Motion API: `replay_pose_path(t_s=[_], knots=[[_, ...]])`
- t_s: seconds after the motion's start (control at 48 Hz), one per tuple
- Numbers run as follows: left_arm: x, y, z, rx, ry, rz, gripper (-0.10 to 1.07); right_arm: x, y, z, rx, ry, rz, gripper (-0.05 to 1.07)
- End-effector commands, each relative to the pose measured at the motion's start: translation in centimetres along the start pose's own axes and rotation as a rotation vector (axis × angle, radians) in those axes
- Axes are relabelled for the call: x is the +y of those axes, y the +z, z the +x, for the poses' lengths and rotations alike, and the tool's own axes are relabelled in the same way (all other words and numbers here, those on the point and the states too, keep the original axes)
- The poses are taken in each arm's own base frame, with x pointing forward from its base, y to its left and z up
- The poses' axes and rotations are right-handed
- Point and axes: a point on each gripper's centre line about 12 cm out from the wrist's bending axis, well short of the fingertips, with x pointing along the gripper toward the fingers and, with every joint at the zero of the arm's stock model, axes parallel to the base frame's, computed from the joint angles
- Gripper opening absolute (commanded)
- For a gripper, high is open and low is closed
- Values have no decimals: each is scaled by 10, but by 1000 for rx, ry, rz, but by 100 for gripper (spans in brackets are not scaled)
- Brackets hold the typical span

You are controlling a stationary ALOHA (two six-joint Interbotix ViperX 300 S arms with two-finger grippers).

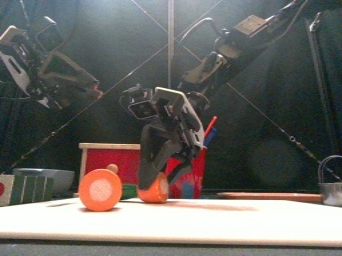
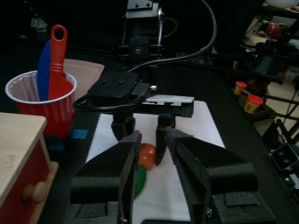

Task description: Grab carrot top and put in plate

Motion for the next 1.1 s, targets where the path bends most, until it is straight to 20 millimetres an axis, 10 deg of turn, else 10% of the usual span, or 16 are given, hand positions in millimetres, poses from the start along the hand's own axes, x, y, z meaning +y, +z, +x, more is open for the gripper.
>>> replay_pose_path(t_s=[0.0, 0.188, 0.646, 1.083], knots=[[-1, 5, 2, -17, 1, -5, 72, 7, 8, -11, -34, 13, -22, 68], [-1, 5, 2, -20, 0, -7, 72, 11, 15, -27, -60, 22, -35, 57], [0, 4, 2, -17, 1, -6, 72, 11, -2, -137, -174, 60, -59, 57], [-1, 5, 2, -17, 0, -6, 72, -108, -61, -159, -10, -183, 101, 57]])
